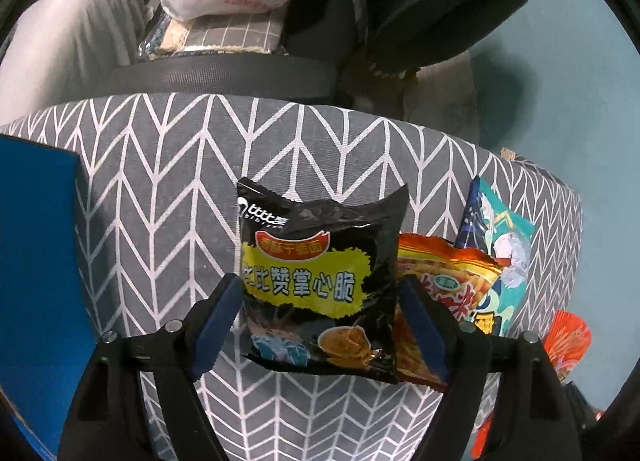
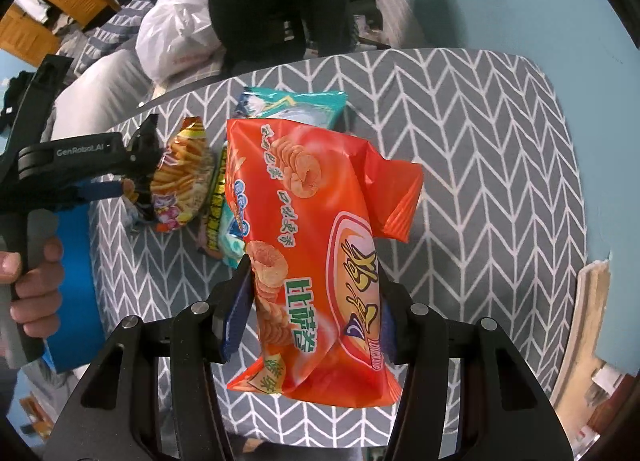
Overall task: Organize snacks
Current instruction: 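Lift both packets and carry them over the cardboard box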
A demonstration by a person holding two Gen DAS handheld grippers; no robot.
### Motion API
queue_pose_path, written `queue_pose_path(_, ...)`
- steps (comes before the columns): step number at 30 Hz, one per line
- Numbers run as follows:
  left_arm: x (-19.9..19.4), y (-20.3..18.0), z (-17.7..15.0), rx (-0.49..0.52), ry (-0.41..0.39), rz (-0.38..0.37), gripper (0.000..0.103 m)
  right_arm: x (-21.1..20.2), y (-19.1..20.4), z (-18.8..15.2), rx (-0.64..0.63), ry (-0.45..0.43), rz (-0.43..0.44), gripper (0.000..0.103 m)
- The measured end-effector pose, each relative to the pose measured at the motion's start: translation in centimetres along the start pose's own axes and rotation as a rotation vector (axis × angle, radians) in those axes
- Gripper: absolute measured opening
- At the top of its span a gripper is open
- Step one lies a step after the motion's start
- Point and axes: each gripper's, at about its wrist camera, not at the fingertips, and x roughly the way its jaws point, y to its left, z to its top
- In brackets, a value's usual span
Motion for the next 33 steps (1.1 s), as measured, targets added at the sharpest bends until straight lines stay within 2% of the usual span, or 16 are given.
queue_pose_path(2, -0.3, 0.1, -0.3, 0.022, -0.008, -0.002, 0.070, 0.1, 0.4, 0.0, -0.010, 0.003, 0.004, 0.053)
queue_pose_path(3, -0.6, 0.1, -0.5, 0.031, -0.015, 0.002, 0.063, 0.1, 0.6, -0.1, -0.013, 0.004, 0.006, 0.053)
queue_pose_path(4, -0.6, 0.3, -0.7, 0.038, -0.017, 0.014, 0.061, 0.3, 1.0, -0.1, -0.016, 0.005, 0.007, 0.053)
queue_pose_path(12, -1.4, 1.7, -3.0, 0.090, -0.019, 0.062, 0.057, 0.3, 2.1, -0.2, -0.042, 0.009, 0.021, 0.053)
queue_pose_path(22, -1.9, 3.6, -8.5, 0.138, -0.002, 0.103, 0.057, 1.2, 4.3, -1.1, -0.070, 0.027, 0.033, 0.053)
queue_pose_path(27, -1.7, 3.9, -9.8, 0.142, 0.006, 0.105, 0.061, 1.8, 5.1, -1.9, -0.084, 0.042, 0.035, 0.053)
queue_pose_path(29, -1.5, 4.1, -9.8, 0.132, 0.027, 0.106, 0.070, 2.0, 5.5, -2.2, -0.090, 0.047, 0.035, 0.053)
queue_pose_path(32, -1.6, 4.7, -9.6, 0.117, 0.021, 0.115, 0.075, 2.1, 5.8, -2.5, -0.094, 0.049, 0.038, 0.053)
queue_pose_path(33, -1.6, 4.9, -9.6, 0.111, 0.019, 0.117, 0.081, 2.1, 5.9, -2.6, -0.094, 0.049, 0.039, 0.053)
